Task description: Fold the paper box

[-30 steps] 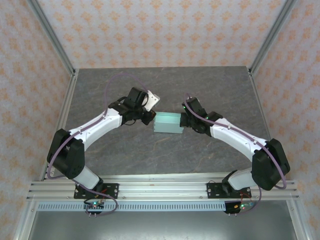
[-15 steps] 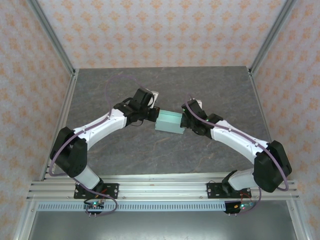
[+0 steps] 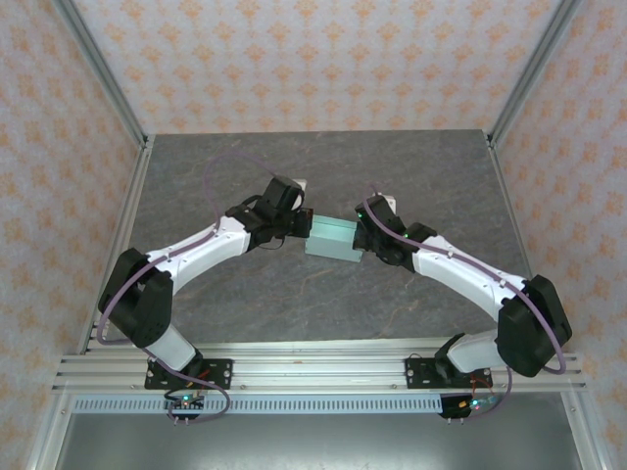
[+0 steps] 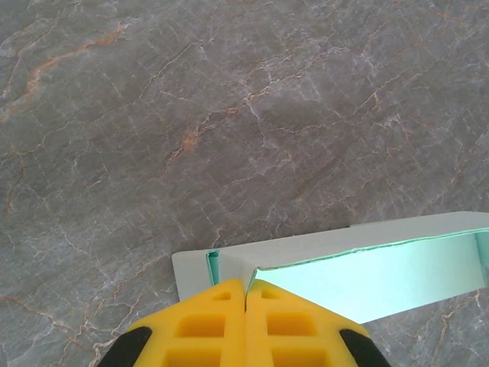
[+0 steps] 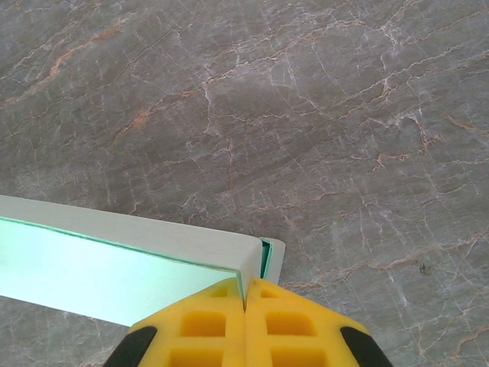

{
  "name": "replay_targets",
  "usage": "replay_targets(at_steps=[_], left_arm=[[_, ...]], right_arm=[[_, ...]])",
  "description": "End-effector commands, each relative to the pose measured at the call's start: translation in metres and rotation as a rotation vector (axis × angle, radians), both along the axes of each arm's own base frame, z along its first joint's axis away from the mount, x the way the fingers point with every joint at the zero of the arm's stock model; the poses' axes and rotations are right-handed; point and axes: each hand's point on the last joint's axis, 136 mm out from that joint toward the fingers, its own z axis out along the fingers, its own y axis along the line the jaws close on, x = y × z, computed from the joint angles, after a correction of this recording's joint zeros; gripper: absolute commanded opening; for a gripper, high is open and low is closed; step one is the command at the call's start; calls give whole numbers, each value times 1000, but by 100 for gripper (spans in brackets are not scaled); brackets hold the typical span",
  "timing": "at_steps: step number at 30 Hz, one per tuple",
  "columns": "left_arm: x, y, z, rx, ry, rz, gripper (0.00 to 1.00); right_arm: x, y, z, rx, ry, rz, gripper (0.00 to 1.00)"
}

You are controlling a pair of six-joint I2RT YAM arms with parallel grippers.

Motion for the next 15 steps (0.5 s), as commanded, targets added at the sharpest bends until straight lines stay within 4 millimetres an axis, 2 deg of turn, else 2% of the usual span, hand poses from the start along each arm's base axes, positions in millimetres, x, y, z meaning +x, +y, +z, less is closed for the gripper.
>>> replay_targets(at_steps=[1, 8, 15], left_arm=[[3, -2, 1, -23, -31, 36, 0], [1, 7, -11, -13, -32, 83, 0], [1, 7, -10, -29, -49, 107, 0]], right_arm=[[5, 5, 12, 29, -50, -7, 0], [6, 6, 11, 38, -50, -16, 0], [7, 6, 9, 35, -46, -20, 0]])
